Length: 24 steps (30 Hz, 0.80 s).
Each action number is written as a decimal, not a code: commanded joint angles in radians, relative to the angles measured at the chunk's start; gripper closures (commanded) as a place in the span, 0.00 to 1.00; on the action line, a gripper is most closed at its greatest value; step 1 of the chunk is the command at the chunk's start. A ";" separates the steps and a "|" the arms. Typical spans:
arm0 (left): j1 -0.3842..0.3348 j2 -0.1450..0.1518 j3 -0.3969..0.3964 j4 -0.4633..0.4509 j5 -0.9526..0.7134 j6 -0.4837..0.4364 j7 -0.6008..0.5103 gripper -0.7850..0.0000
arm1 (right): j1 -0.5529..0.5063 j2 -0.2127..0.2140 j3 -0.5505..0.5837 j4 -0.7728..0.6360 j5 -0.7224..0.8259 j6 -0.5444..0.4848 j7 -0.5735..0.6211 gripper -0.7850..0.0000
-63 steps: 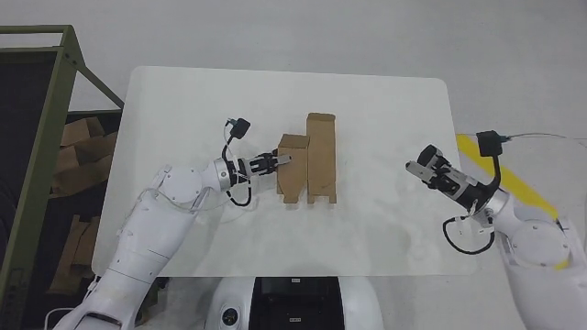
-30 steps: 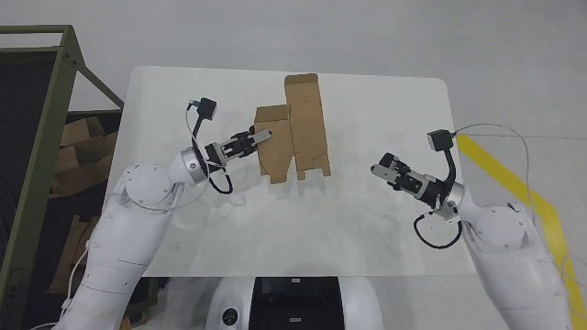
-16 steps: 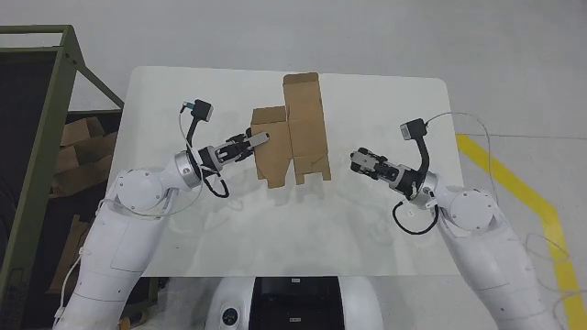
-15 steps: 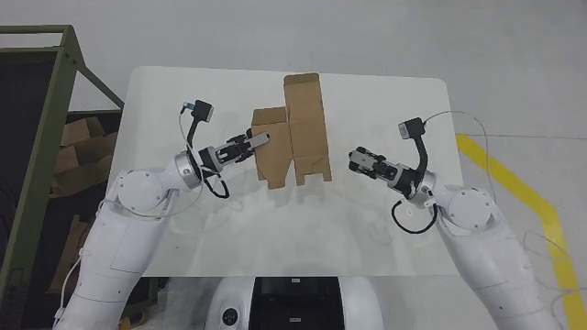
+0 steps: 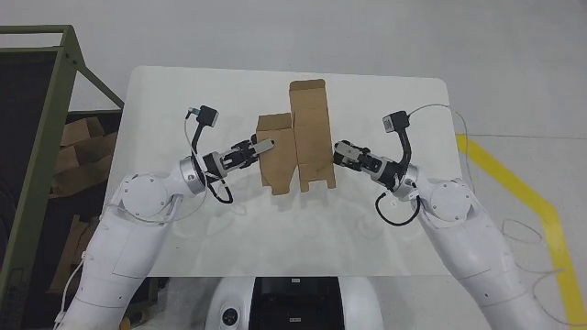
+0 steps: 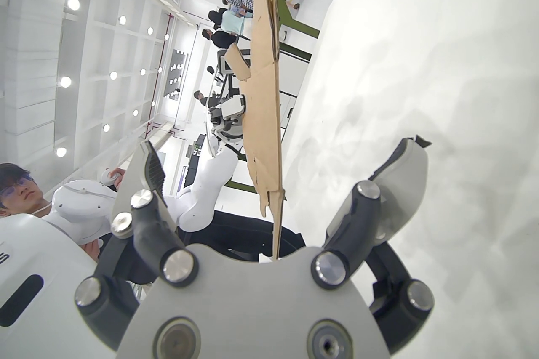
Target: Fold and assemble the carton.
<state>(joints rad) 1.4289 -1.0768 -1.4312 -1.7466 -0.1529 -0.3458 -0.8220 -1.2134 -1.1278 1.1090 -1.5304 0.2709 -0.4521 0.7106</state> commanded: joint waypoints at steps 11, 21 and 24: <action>-0.003 0.004 0.005 0.003 -0.009 0.000 0.000 1.00 | 0.032 -0.016 -0.044 0.022 0.011 0.009 0.000 0.00; -0.021 0.006 0.020 0.012 -0.017 0.003 -0.016 1.00 | 0.043 -0.024 -0.051 0.038 -0.003 0.035 -0.034 0.24; -0.026 0.007 0.024 0.015 -0.016 0.003 -0.021 1.00 | 0.046 -0.025 -0.051 0.038 -0.008 0.039 -0.035 0.28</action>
<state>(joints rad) 1.4045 -1.0702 -1.4090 -1.7328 -0.1696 -0.3420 -0.8417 -1.1687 -1.1524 1.0579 -1.4926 0.2637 -0.4142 0.6754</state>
